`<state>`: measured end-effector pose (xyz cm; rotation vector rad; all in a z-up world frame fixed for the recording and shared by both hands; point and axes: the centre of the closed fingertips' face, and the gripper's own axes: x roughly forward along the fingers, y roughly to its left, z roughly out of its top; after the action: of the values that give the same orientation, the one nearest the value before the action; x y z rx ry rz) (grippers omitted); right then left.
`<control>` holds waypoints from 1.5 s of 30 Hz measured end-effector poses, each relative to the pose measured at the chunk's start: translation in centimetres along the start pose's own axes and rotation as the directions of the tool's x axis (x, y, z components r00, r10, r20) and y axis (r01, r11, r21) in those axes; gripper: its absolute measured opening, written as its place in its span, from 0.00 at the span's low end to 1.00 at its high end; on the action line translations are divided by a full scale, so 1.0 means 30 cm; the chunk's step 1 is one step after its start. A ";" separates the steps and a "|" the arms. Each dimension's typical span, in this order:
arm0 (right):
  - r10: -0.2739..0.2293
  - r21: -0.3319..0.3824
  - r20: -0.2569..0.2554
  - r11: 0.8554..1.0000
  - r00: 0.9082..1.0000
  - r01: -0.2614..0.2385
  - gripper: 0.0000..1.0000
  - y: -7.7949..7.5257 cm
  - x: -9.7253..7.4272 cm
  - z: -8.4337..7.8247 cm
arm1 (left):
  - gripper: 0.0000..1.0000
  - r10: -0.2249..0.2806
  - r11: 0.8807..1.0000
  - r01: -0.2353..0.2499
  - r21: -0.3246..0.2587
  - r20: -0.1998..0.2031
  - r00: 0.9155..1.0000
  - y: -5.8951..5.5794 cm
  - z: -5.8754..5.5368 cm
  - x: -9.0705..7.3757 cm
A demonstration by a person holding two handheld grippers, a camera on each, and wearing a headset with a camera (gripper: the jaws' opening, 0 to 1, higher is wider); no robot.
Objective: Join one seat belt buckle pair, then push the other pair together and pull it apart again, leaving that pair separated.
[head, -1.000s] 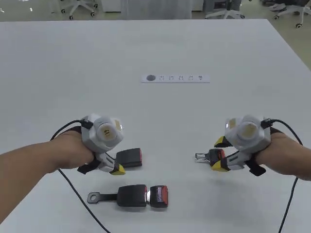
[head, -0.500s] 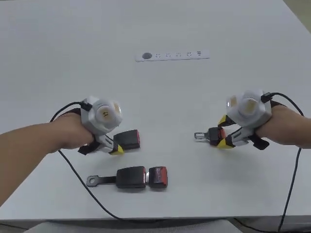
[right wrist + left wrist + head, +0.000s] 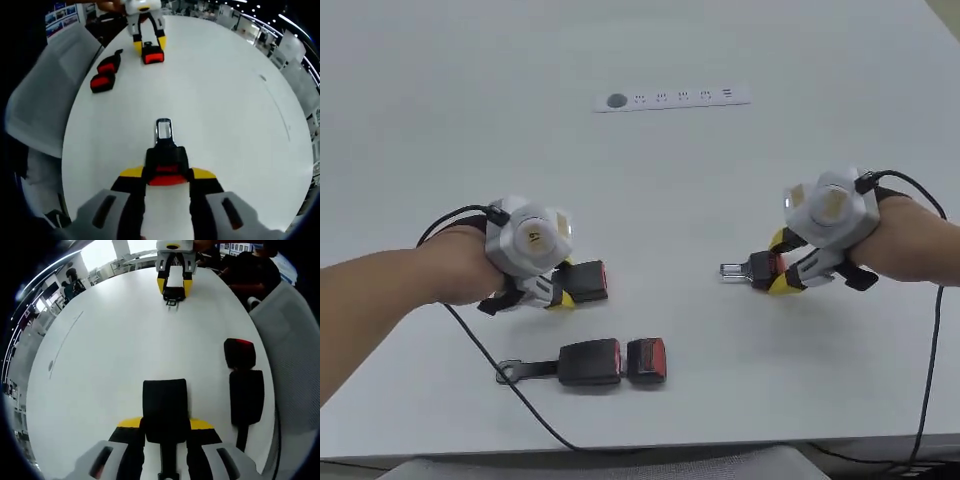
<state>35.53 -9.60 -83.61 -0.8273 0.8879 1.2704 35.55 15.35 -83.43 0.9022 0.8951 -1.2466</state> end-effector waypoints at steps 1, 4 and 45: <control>-0.003 0.004 -0.001 1.000 1.000 0.003 0.33 -0.001 0.002 0.004 | 0.33 -0.003 1.000 0.003 -0.005 -0.002 1.000 0.000 0.000 0.002; -0.013 0.010 0.004 1.000 1.000 0.013 0.33 -0.001 0.013 0.029 | 0.33 -0.007 1.000 0.007 -0.008 -0.011 1.000 0.000 -0.002 0.002; -0.012 -0.108 0.056 0.994 0.998 0.018 0.33 0.045 0.253 0.487 | 0.32 -0.030 0.999 0.031 0.037 -0.040 0.999 0.020 -0.020 0.028</control>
<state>36.16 6.91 -84.14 -0.8789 0.7729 1.3312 36.19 15.64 -84.39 0.9483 0.9221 -1.2792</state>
